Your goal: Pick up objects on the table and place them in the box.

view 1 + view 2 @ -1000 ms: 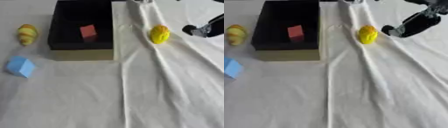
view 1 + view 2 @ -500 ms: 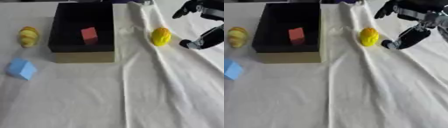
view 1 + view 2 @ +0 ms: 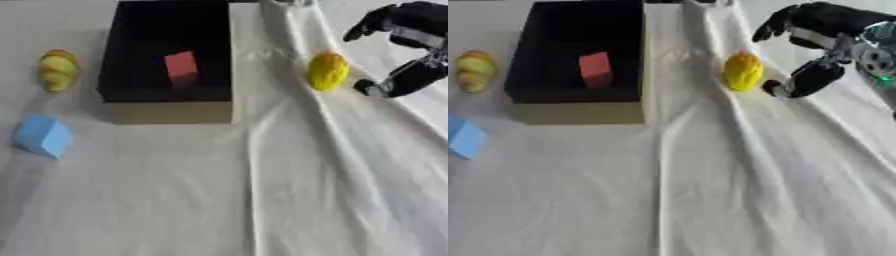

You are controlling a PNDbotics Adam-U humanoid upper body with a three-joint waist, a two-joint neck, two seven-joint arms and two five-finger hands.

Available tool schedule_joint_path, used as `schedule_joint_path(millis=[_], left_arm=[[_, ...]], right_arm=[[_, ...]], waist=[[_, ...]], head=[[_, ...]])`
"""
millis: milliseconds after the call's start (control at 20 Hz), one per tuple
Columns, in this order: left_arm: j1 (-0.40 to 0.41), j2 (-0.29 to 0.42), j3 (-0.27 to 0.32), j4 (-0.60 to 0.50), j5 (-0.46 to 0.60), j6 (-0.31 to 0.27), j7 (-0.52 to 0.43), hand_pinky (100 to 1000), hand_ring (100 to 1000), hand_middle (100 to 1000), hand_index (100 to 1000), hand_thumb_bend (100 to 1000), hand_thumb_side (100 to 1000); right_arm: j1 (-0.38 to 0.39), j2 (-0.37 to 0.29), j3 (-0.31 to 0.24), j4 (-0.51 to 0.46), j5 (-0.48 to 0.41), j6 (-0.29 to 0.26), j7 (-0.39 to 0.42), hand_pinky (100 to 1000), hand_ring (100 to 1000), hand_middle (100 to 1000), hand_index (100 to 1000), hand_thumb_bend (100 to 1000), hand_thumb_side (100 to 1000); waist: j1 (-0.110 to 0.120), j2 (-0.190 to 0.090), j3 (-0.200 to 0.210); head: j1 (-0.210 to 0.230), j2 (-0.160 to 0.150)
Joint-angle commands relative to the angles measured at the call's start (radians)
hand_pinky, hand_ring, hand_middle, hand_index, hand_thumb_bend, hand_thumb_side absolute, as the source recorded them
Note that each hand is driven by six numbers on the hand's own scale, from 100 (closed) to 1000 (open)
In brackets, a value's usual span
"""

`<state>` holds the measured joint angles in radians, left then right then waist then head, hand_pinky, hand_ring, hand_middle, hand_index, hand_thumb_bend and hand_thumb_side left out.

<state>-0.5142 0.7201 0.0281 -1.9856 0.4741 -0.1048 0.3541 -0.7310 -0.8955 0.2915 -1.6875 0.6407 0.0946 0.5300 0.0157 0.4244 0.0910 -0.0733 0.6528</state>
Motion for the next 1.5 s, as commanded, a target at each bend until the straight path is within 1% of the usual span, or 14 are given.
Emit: schedule_joint_path(millis=[50,250,300,500,750,900,1050,1350,1500], left_arm=[[-0.013,0.014,0.007,-0.014,-0.008,-0.001,-0.004,774,766,690,846,615,587],[-0.012,0.010,0.005,-0.014,-0.008,0.001,-0.006,774,766,688,844,612,589],[-0.013,0.009,0.005,-0.014,-0.009,0.002,-0.007,774,766,687,843,605,584],[-0.014,0.005,0.004,-0.014,-0.010,0.004,-0.008,774,765,685,842,607,591],[-0.016,0.002,0.002,-0.014,-0.010,0.005,-0.010,775,764,684,840,605,593],[-0.018,0.000,0.002,-0.014,-0.010,0.005,-0.012,775,763,683,839,603,594],[-0.019,-0.002,0.001,-0.014,-0.011,0.006,-0.014,775,763,682,839,602,596],[-0.021,-0.006,0.000,-0.014,-0.012,0.007,-0.016,775,762,680,836,599,598],[-0.020,-0.008,-0.001,-0.014,-0.013,0.007,-0.017,775,761,678,835,595,599]], right_arm=[[-0.020,-0.006,-0.002,0.017,0.007,-0.003,-0.016,830,832,777,841,358,197],[-0.033,0.011,0.003,0.047,0.016,-0.002,-0.030,829,833,785,842,348,202],[-0.037,0.016,0.004,0.055,0.017,-0.003,-0.033,829,833,787,843,340,218],[-0.054,0.032,0.008,0.079,0.023,-0.006,-0.043,831,836,795,847,347,213],[-0.079,0.054,0.009,0.122,0.068,-0.001,-0.069,835,842,805,851,376,201],[-0.090,0.068,0.011,0.154,0.096,-0.006,-0.078,834,841,804,851,366,213],[-0.098,0.080,0.013,0.182,0.101,-0.011,-0.077,833,841,803,850,361,224],[-0.109,0.097,0.019,0.220,0.099,-0.018,-0.065,829,838,789,847,345,231],[-0.113,0.103,0.021,0.228,0.091,-0.022,-0.065,826,829,746,837,315,231]], waist=[[0.015,-0.004,0.002],[0.015,0.001,0.003],[0.014,0.003,0.004],[0.013,0.009,0.008],[0.013,0.015,0.011],[0.013,0.020,0.013],[0.014,0.024,0.013],[0.013,0.032,0.017],[0.014,0.035,0.017]], head=[[-0.002,-0.013],[-0.008,-0.018],[-0.009,-0.020],[-0.011,-0.024],[-0.015,-0.027],[-0.017,-0.031],[-0.019,-0.033],[-0.023,-0.034],[-0.024,-0.034]])
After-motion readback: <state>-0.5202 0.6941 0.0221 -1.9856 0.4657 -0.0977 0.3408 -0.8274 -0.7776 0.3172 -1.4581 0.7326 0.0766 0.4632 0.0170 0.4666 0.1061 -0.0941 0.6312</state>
